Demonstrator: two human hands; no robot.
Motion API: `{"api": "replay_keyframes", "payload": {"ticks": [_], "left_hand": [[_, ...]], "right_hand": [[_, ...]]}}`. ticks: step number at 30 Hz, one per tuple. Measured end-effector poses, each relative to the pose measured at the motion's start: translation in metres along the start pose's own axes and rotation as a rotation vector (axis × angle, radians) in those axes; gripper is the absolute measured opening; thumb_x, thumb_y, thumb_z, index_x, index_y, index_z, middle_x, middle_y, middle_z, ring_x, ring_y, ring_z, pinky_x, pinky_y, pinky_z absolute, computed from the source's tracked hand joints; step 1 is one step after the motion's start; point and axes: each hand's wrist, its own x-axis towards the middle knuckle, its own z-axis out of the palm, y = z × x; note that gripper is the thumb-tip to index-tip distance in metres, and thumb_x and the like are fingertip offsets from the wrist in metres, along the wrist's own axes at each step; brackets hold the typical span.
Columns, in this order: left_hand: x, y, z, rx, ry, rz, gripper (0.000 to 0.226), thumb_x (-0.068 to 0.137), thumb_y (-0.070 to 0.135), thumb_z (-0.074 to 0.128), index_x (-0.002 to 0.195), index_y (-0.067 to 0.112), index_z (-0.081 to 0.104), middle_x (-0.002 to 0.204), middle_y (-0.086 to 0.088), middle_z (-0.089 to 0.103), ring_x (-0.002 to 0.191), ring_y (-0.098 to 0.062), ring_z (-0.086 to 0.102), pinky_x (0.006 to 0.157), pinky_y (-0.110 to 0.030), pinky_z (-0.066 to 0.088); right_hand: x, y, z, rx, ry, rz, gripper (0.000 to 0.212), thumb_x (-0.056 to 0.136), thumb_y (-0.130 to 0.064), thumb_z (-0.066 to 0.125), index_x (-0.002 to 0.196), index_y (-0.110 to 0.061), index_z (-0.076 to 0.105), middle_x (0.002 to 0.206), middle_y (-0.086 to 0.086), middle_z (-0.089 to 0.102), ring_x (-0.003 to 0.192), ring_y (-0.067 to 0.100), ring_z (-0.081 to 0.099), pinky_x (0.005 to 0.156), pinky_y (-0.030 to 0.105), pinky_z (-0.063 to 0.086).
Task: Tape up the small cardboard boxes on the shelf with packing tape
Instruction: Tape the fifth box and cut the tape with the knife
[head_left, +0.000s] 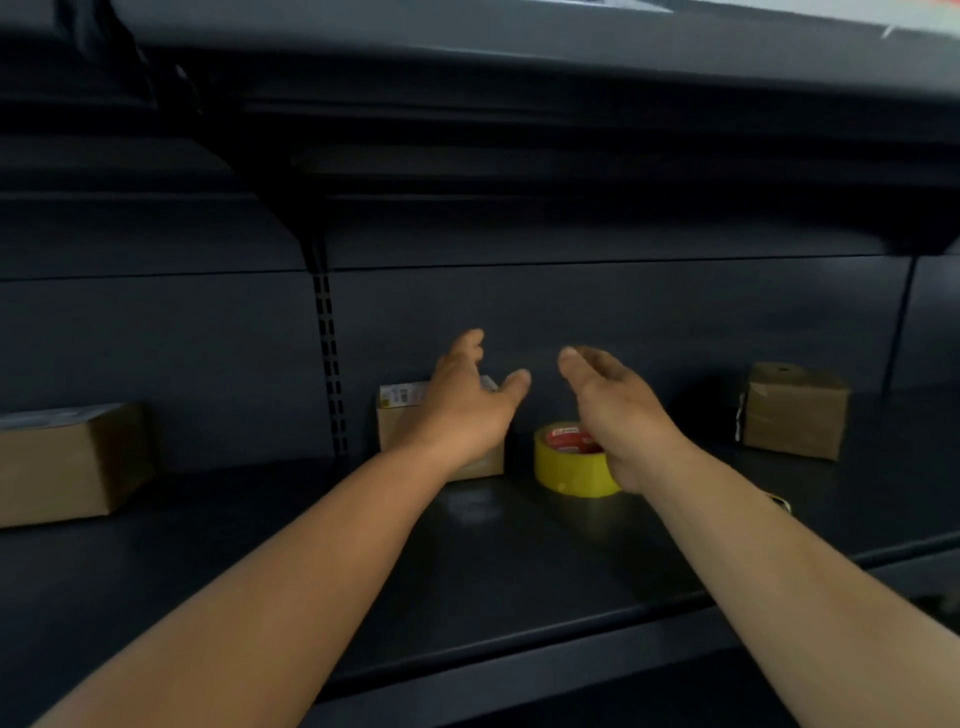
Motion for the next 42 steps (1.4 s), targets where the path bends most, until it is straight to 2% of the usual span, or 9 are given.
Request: {"api": "replay_keyframes", "payload": {"ticks": [6,10,13,17,20,29,33,38,42], "left_hand": [[-0.003,0.014,0.034,0.070,-0.180,-0.039,0.059,0.091,0.039,0.059,0.142,0.022,0.037,0.143,0.003,0.045,0.127,-0.014,0.046,0.104,-0.032,0.040],[-0.004,0.028,0.071,0.201,-0.335,-0.112,0.034,0.093,0.036,0.056,0.125,0.022,0.058,0.124,0.003,0.060,0.108,-0.014,0.056,0.089,-0.029,0.048],[-0.002,0.033,0.092,0.265,-0.354,-0.166,0.023,0.096,0.030,0.051,0.114,0.023,0.064,0.112,0.004,0.062,0.091,-0.011,0.057,0.071,-0.025,0.048],[0.004,0.048,0.129,0.378,-0.323,-0.209,0.022,0.095,0.016,0.045,0.094,0.027,0.063,0.105,0.003,0.060,0.104,-0.019,0.058,0.093,-0.034,0.049],[0.009,0.051,0.146,0.357,-0.295,-0.258,0.023,0.093,0.011,0.045,0.082,0.028,0.056,0.090,0.007,0.055,0.095,-0.015,0.055,0.086,-0.030,0.048],[0.010,0.082,0.192,0.228,-0.286,-0.310,0.031,0.098,0.013,0.043,0.124,0.018,0.061,0.134,0.001,0.055,0.122,-0.016,0.050,0.093,-0.020,0.036],[0.014,0.094,0.209,0.199,-0.318,-0.257,0.039,0.095,0.002,0.038,0.122,0.013,0.063,0.132,-0.003,0.057,0.123,-0.017,0.051,0.102,-0.021,0.036],[0.025,0.108,0.229,0.166,-0.392,-0.184,0.038,0.092,-0.001,0.042,0.122,0.010,0.063,0.125,-0.007,0.062,0.116,-0.020,0.056,0.096,-0.023,0.042],[0.030,0.119,0.245,0.127,-0.455,-0.140,0.040,0.090,-0.003,0.043,0.123,0.009,0.063,0.124,-0.008,0.063,0.115,-0.022,0.057,0.100,-0.030,0.045]], "right_hand": [[0.011,0.012,-0.033,-0.095,-0.059,-0.001,0.051,0.098,-0.032,0.048,0.145,-0.018,0.035,0.145,-0.001,0.042,0.128,0.014,0.041,0.094,0.021,0.032],[0.028,0.032,-0.068,-0.323,-0.201,-0.003,0.056,0.095,-0.020,0.053,0.146,-0.018,0.031,0.147,-0.001,0.040,0.130,0.017,0.043,0.106,0.026,0.035],[0.033,0.041,-0.088,-0.660,-0.368,-0.005,0.045,0.094,-0.019,0.053,0.138,-0.023,0.045,0.137,-0.001,0.050,0.120,0.018,0.051,0.102,0.027,0.041],[0.048,0.054,-0.118,-1.071,-0.564,-0.008,0.048,0.094,-0.013,0.047,0.141,-0.024,0.043,0.142,0.004,0.045,0.124,0.023,0.048,0.107,0.038,0.039],[0.055,0.060,-0.131,-1.162,-0.613,-0.032,0.046,0.095,-0.013,0.046,0.140,-0.020,0.045,0.143,0.005,0.042,0.127,0.024,0.045,0.109,0.038,0.036],[0.080,0.073,-0.182,-1.158,-0.550,-0.043,0.032,0.089,-0.008,0.052,0.119,-0.010,0.063,0.120,0.008,0.062,0.105,0.022,0.060,0.094,0.035,0.051],[0.086,0.074,-0.202,-1.165,-0.476,-0.035,0.030,0.089,-0.010,0.048,0.115,-0.012,0.064,0.117,0.006,0.063,0.104,0.022,0.060,0.093,0.033,0.051],[0.090,0.076,-0.224,-1.244,-0.366,-0.009,0.020,0.095,-0.016,0.045,0.107,-0.010,0.060,0.107,0.007,0.062,0.097,0.021,0.059,0.087,0.031,0.049],[0.091,0.074,-0.244,-1.265,-0.272,0.007,0.015,0.094,-0.016,0.046,0.082,-0.017,0.055,0.086,0.004,0.057,0.086,0.019,0.057,0.081,0.030,0.050]]}}
